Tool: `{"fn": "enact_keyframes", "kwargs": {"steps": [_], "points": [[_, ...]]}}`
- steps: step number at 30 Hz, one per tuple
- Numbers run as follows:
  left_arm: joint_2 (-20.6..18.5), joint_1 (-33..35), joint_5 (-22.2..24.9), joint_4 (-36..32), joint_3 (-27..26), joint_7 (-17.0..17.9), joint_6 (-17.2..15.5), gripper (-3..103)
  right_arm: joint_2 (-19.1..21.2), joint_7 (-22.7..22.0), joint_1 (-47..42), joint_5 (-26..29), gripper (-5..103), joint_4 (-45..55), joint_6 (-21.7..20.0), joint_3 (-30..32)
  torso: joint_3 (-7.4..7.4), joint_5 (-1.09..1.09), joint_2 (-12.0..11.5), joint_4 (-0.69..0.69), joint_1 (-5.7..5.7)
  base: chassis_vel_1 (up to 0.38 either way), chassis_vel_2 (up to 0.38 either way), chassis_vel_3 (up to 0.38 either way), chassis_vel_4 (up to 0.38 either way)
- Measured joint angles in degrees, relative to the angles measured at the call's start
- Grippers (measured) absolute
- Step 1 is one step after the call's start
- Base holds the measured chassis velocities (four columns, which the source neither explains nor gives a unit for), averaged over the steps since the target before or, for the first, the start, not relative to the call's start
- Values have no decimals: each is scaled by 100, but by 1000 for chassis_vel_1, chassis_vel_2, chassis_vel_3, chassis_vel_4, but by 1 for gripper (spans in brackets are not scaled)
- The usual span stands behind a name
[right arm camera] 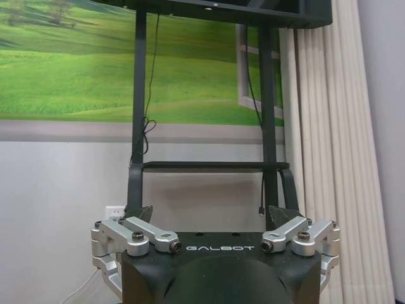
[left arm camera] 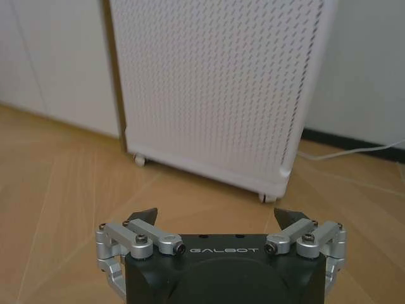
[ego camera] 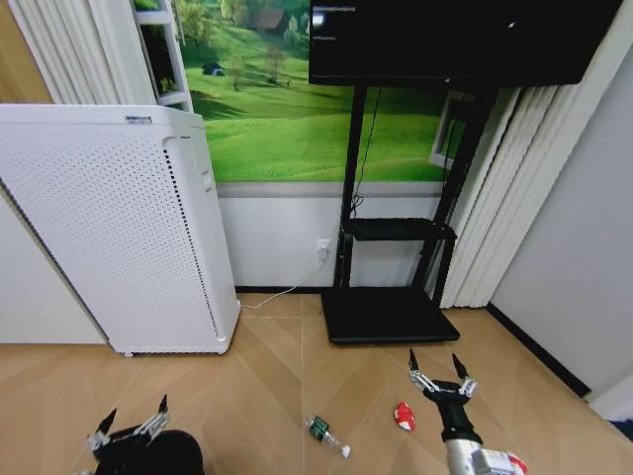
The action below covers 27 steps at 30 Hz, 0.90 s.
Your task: Pick up the trash bin and place the garbage on the floor into it.
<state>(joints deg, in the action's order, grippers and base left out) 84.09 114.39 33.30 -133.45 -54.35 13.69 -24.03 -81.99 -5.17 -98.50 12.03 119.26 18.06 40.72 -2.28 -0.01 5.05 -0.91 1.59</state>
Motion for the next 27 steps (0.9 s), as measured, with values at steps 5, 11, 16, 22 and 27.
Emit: {"fn": "enact_keyframes", "kwargs": {"steps": [5,11,16,22,27], "points": [[-150,438,1115,-44,-295,360,-663,100,82,-58,110,120,100,0,-70,25,-8,0,10,-1,3,0,0,0,0],[-286,1547,1710,-120,-758,396,-547,100,170,-113,242,218,100,-100,-155,66,-18,1,24,1,5,0,0,0,0],[-285,1703,1587,-63,-831,385,-345,100,176,-121,289,237,100,-191,-160,76,-22,2,29,0,6,0,0,0,0],[-249,1197,1175,414,-630,230,-438,100,175,-130,374,260,100,-346,-148,51,-28,0,35,0,8,0,0,0,0],[-312,550,1084,735,-512,248,-822,100,155,-129,379,235,100,-379,-142,-1,-31,0,39,0,9,0,0,0,0]]}}
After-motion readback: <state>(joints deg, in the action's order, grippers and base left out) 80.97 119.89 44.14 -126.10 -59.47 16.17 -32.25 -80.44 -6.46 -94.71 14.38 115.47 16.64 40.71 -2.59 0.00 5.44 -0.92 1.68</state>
